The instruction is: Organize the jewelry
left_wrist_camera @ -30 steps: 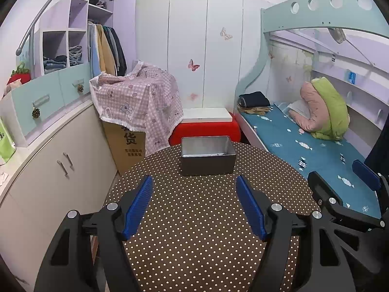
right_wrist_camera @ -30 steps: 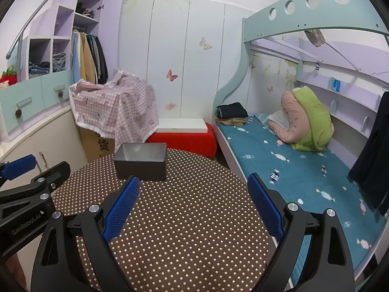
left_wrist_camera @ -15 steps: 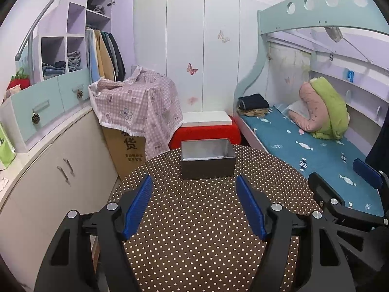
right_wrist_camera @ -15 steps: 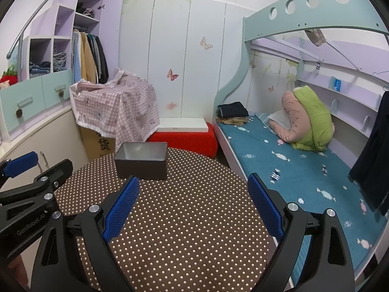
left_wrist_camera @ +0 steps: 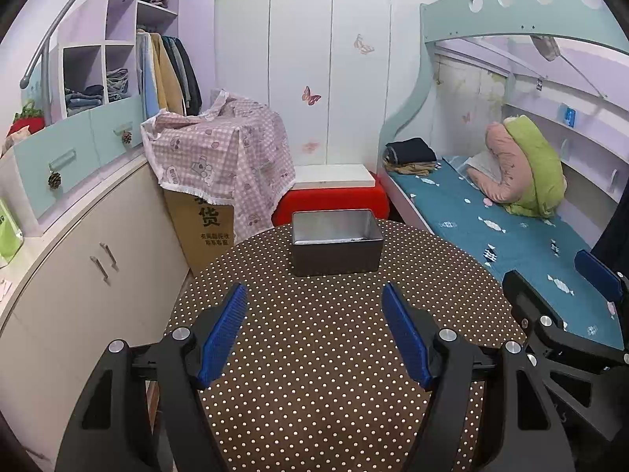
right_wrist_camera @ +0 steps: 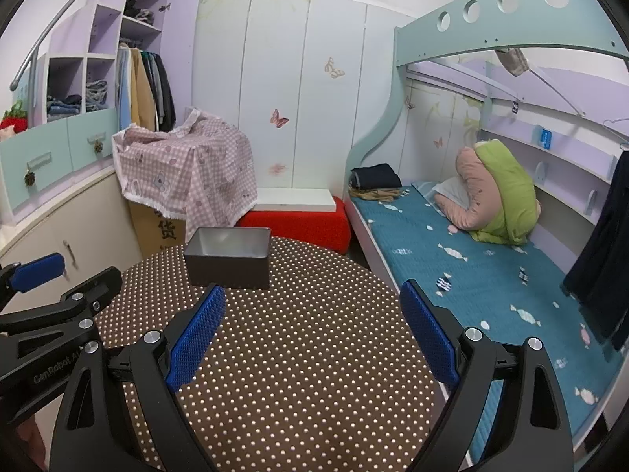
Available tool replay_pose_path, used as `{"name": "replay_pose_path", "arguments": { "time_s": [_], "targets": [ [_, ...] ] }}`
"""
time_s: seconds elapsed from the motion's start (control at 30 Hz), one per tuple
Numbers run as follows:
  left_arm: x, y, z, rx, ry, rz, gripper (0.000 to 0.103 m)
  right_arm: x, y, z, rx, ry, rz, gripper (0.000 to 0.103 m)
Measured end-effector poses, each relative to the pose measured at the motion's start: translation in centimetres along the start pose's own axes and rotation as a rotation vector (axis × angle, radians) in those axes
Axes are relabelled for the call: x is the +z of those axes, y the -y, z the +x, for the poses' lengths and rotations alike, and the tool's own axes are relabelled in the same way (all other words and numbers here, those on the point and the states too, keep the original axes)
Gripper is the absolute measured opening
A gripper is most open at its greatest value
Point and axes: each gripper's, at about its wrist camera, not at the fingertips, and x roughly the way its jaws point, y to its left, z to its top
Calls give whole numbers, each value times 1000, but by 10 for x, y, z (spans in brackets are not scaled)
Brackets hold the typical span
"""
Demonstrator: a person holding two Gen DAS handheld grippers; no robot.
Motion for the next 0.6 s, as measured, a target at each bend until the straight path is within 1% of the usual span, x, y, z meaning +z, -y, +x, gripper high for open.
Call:
{"name": "replay_pose_path", "arguments": {
  "time_s": [0.2,0.27,0.3,0.37,0.5,0.6],
  "targets": [
    [1,-3,1,3,-2,-6,70,-1,-1,1,-1,-4,-7,87],
    [-2,-4,-6,-2,62,-9,70,-2,-1,1,3,-5,-2,87],
    [-2,-3,-8,5,73,2,69,-2,0,1,9,-4,1,87],
    [-1,-3,-7,-2,67,5,68,-2,0,1,4,-4,2,87],
    [-1,-2,-2,-12,25,6,70,-2,2,-1,-3,3,1,87],
    [-1,0,-1,-9,15,5,71,-1,2,-1,-7,0,0,87]
  ]
}}
